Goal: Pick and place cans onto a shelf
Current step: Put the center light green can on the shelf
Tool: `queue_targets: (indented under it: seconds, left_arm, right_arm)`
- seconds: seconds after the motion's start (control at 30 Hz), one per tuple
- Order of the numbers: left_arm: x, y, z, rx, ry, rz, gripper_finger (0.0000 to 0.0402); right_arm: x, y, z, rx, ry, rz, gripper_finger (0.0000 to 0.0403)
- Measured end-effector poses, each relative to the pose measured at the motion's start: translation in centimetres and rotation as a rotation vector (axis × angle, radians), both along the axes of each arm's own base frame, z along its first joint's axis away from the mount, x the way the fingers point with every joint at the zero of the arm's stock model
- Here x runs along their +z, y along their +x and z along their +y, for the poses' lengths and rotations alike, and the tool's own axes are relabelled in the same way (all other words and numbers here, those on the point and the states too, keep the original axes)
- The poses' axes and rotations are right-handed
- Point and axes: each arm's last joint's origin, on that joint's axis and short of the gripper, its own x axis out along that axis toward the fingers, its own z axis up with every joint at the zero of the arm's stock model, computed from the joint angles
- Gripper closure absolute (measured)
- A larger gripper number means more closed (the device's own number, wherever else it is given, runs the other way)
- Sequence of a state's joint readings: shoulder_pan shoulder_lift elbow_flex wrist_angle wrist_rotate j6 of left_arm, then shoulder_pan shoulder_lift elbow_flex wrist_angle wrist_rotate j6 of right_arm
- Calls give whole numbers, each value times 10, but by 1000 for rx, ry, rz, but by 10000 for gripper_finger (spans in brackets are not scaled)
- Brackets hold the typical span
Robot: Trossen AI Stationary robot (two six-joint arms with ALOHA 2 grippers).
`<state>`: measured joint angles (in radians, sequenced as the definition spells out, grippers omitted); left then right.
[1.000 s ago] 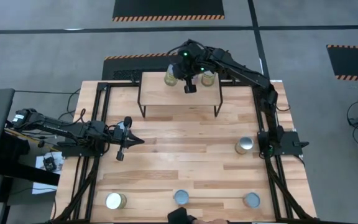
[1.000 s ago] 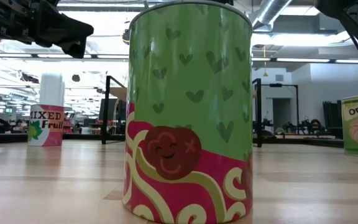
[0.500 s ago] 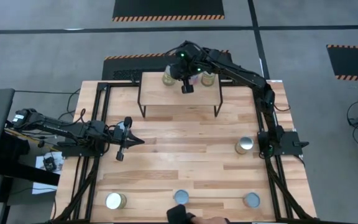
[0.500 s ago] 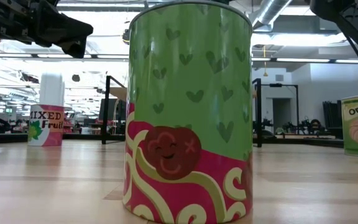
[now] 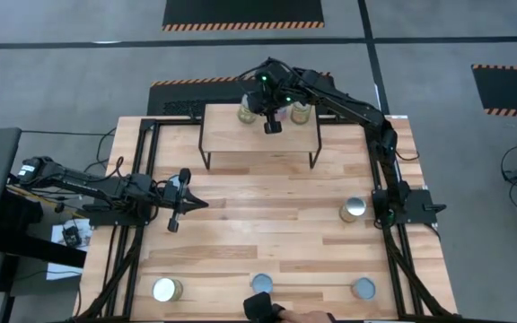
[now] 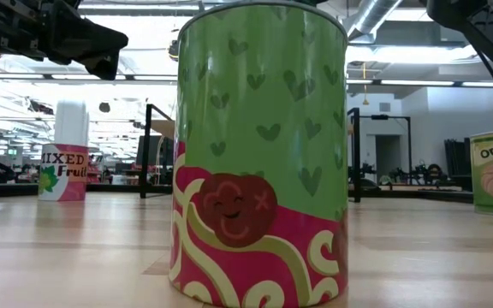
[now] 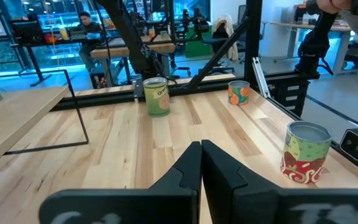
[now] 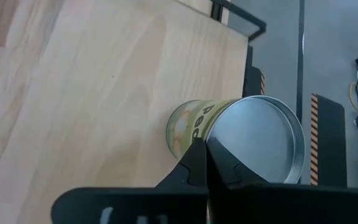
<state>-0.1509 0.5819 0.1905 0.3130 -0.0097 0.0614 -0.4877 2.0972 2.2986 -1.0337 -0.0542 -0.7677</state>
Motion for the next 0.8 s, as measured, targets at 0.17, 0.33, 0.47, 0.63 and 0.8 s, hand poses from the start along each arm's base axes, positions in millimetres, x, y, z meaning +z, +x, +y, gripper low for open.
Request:
queue_targets:
  seconds: [0.17, 0.33, 0.47, 0.63, 0.8]
  left_arm:
    - [0, 0, 0, -1, 2, 0, 400]
    - [0, 0, 0, -1, 4, -1, 400]
    - [0, 0, 0, -1, 4, 0, 400]
    - [0, 0, 0, 0, 4, 0, 400]
    - [0, 0, 0, 0, 4, 0, 400]
  right_arm:
    - [-2, -2, 1, -2, 11, 26, 391]
    - [-2, -4, -2, -8, 17, 34, 391]
    - [-3, -5, -5, -19, 14, 37, 379]
    - [-4, -4, -4, -16, 15, 39, 361]
    - [-4, -4, -5, -21, 12, 39, 350]
